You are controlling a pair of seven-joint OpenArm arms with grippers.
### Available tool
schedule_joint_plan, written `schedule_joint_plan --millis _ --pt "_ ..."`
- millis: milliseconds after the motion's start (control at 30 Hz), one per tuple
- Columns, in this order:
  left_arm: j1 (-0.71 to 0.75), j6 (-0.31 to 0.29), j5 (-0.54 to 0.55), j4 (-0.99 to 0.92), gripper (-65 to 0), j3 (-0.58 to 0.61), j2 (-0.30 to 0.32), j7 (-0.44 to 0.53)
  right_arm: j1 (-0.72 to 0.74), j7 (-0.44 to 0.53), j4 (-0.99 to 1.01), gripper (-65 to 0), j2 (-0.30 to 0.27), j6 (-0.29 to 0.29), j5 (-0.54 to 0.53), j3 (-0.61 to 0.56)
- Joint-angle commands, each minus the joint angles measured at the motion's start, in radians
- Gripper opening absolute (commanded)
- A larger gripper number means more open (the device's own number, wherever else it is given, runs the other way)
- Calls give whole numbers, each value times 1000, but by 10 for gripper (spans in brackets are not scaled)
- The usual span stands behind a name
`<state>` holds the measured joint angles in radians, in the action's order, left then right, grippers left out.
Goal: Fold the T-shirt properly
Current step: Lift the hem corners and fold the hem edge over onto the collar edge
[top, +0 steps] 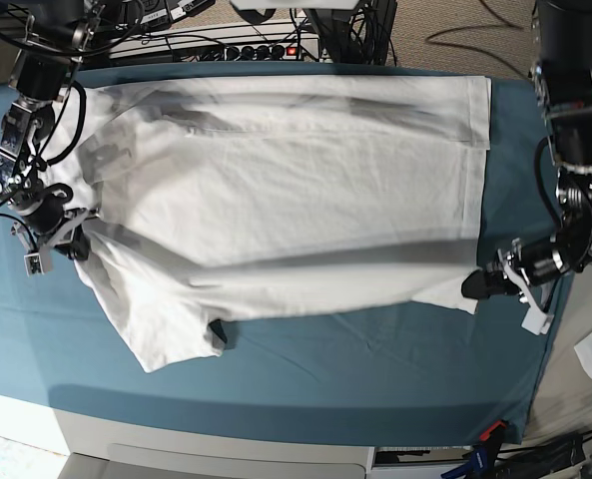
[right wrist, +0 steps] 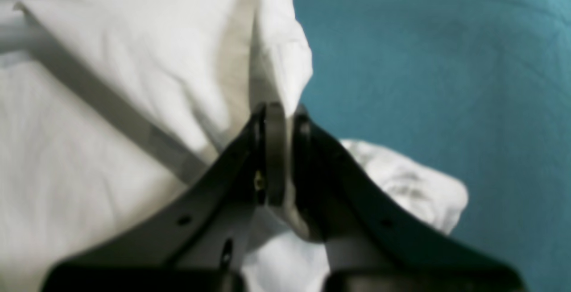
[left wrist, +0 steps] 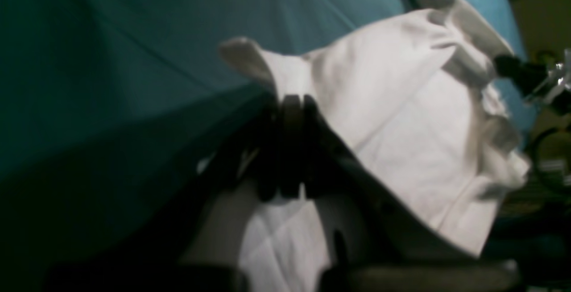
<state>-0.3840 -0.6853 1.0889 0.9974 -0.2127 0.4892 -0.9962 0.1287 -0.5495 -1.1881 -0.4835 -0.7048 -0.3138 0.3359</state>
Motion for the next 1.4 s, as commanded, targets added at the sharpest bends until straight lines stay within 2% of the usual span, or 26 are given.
schedule_joint_plan --millis 0,200,300,500,633,933,1200,1367 --pt "-8 -8 27 48 -650 -6 25 8 10 19 -28 -650 -37 7 -11 6" --pt "91 -8 50 194 -650 -6 32 -23 -51 -12 -90 -650 -79 7 -16 13" --pt "135 -8 50 243 -650 -19 32 -27 -90 -45 -130 -650 -85 7 -56 34" --pt "211 -7 50 344 -650 -126 32 -38 -167 -80 -200 -650 -87 7 -118 111" --pt "273 15 59 404 -650 -179 32 -44 -215 -111 -226 -650 -99 7 -168 147" --pt "387 14 69 504 -650 -181 32 -63 -281 -127 -239 -650 -99 7 -169 198" --pt "475 14 68 587 -650 -181 32 -75 -290 -159 -239 -650 -145 7 -169 200" --pt "507 14 68 590 -650 -181 32 -81 -290 -204 -239 -650 -151 7 -198 201"
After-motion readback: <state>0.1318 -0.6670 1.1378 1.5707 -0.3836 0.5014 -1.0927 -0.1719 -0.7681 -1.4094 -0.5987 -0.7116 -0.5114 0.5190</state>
